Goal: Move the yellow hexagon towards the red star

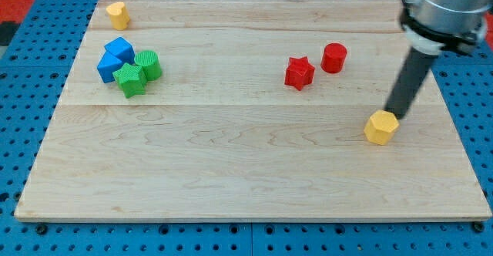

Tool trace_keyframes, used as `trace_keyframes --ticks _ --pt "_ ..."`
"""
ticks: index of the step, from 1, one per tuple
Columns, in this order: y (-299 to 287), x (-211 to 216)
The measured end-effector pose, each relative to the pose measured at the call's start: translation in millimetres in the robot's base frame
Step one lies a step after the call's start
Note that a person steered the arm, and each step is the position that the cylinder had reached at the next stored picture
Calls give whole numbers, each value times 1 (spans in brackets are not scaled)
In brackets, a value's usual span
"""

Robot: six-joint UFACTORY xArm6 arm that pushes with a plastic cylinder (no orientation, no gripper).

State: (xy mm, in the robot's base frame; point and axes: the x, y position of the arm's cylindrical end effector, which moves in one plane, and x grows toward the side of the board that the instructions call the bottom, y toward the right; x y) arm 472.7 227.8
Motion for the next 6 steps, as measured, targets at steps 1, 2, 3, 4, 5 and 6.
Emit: trace_keyframes --ticks 1,2,3,4,5,6 --pt "11 44" --pt "-119 26" --pt "-111 20" --pt "-45 36" --pt "-36 14" --pt "-79 -16"
